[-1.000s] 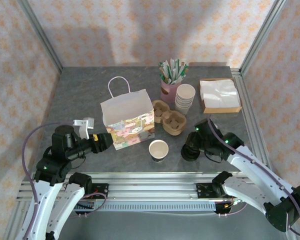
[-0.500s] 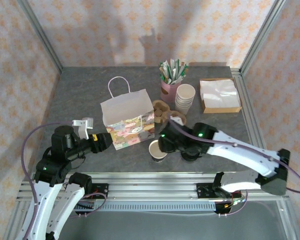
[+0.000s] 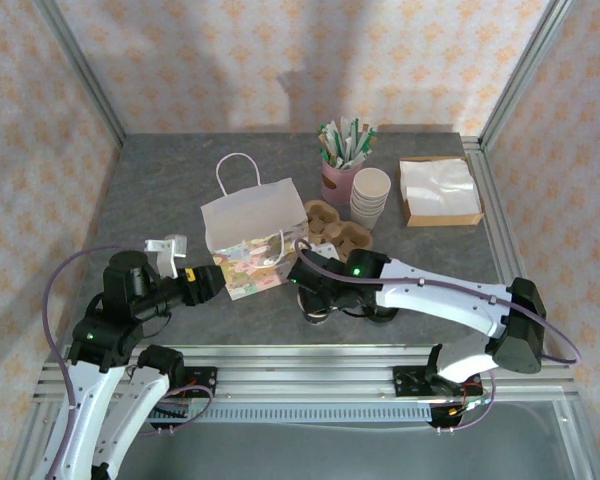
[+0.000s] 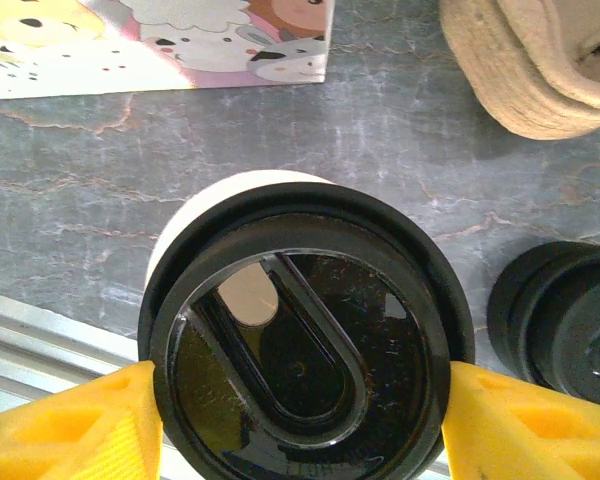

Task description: Pack the takeout coffee

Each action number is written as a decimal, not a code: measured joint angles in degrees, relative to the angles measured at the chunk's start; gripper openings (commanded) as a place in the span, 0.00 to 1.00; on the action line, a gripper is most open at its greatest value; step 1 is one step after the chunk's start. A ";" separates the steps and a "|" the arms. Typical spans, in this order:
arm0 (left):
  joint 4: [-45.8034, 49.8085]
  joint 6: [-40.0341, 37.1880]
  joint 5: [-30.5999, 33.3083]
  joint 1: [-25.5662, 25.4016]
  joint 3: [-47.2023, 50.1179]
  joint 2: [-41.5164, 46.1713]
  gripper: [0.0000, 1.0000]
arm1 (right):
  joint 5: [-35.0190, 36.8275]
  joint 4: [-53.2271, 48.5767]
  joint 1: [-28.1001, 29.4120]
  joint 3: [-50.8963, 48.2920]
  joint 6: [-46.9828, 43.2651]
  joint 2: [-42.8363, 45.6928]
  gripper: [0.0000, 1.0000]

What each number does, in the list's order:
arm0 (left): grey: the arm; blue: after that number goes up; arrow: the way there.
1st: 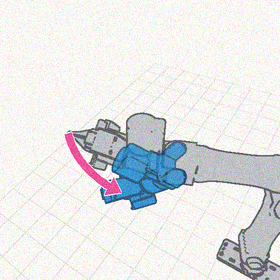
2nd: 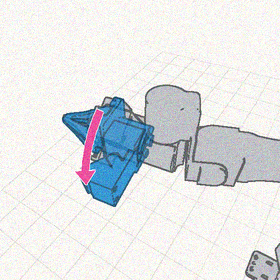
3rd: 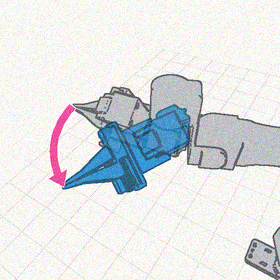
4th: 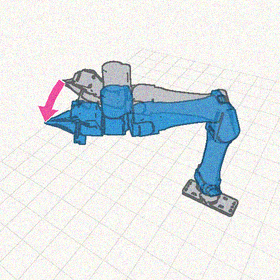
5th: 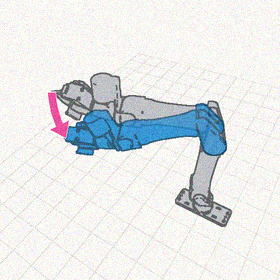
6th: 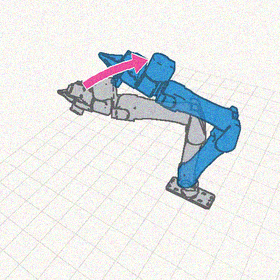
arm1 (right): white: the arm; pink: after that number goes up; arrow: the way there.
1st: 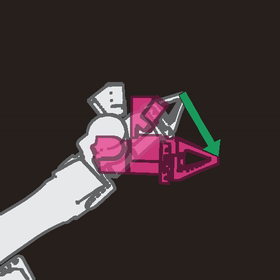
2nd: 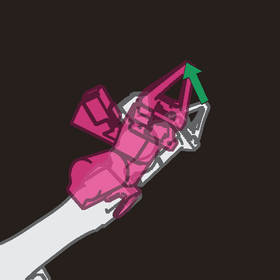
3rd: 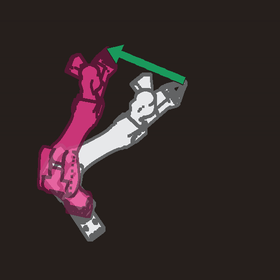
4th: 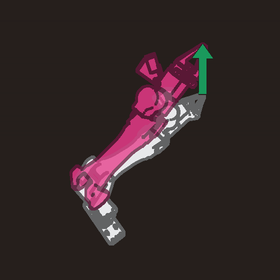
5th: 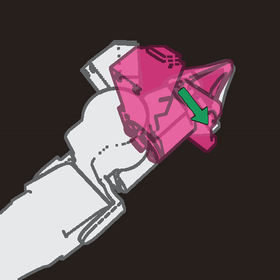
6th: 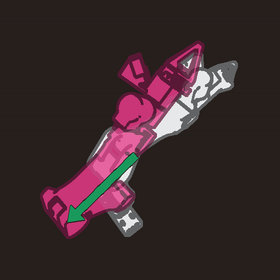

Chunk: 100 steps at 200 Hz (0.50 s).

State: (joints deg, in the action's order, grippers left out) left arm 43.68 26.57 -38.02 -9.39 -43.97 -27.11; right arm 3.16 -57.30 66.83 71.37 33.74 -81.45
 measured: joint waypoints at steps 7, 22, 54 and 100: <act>0.00 0.00 0.00 0.00 0.00 -0.02 0.69 | -0.13 0.42 0.00 0.00 0.00 -0.13 0.66; 0.00 0.00 0.00 0.00 0.00 -0.04 0.69 | -0.17 1.14 0.00 0.00 0.00 -0.50 0.67; 0.00 0.00 0.00 0.00 0.00 -0.04 0.69 | -0.11 1.49 0.00 0.00 0.00 -1.70 0.66; 0.00 0.00 0.00 0.00 0.00 -0.04 0.69 | -0.13 1.66 0.00 0.00 0.02 -2.34 0.67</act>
State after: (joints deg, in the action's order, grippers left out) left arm 43.68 26.57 -38.02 -9.39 -43.97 -27.16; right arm 3.03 -55.64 66.83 71.37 33.76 -83.79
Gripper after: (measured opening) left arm 0.691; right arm 0.666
